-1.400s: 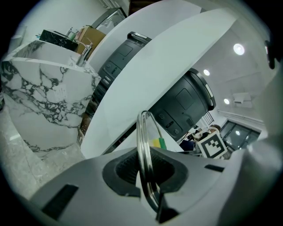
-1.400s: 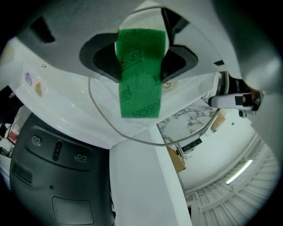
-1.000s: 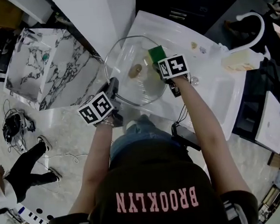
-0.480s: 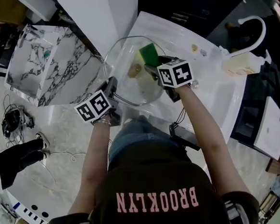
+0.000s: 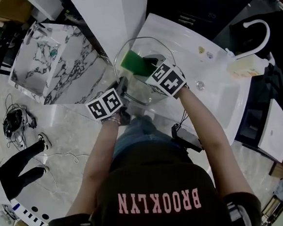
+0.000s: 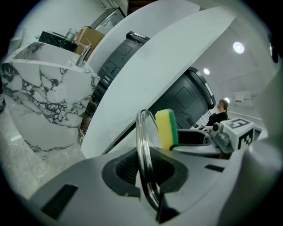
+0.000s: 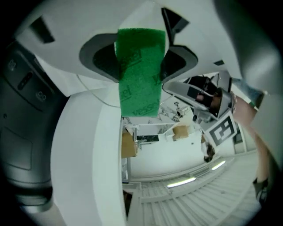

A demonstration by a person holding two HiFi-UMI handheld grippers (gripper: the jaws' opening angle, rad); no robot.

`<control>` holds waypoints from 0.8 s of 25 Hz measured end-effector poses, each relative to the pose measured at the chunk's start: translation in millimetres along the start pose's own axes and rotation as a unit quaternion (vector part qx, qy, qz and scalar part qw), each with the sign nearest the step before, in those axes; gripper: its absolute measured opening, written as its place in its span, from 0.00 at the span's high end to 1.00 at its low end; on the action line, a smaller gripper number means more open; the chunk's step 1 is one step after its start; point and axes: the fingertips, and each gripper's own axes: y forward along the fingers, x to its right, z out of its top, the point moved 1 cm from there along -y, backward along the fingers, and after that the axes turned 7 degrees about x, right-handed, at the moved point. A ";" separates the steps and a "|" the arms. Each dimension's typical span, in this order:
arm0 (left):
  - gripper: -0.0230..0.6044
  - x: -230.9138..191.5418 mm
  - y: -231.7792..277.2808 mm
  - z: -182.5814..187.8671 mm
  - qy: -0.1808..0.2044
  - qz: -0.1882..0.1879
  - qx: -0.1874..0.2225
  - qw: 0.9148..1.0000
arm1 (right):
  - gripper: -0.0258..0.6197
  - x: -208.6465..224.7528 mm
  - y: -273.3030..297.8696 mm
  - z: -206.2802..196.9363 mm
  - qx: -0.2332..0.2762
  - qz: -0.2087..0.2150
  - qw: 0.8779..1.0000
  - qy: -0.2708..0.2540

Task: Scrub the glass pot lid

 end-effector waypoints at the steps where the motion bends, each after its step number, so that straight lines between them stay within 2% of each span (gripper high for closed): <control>1: 0.91 0.1 -0.1 -0.3 -0.002 -0.001 -0.001 1.000 | 0.53 -2.2 2.4 0.9 -0.010 0.004 1.000 -0.028; 6: 0.91 0.1 0.1 -0.4 -0.004 -0.003 -0.009 1.000 | 0.53 -6.3 6.9 -2.1 -0.053 0.041 0.987 -0.143; 10: 0.90 0.5 0.9 0.6 -0.002 -0.006 -0.012 1.000 | 0.53 -9.4 13.1 -6.4 -0.068 0.071 0.977 -0.187; 14: 0.91 -3.9 -0.5 2.6 0.015 0.007 -0.016 1.000 | 0.53 -12.6 25.1 -9.9 -0.072 0.089 0.975 -0.193; 20: 0.91 -3.5 1.2 3.5 0.018 0.006 -0.018 1.000 | 0.53 -8.3 36.8 -14.5 -0.087 0.085 0.982 -0.146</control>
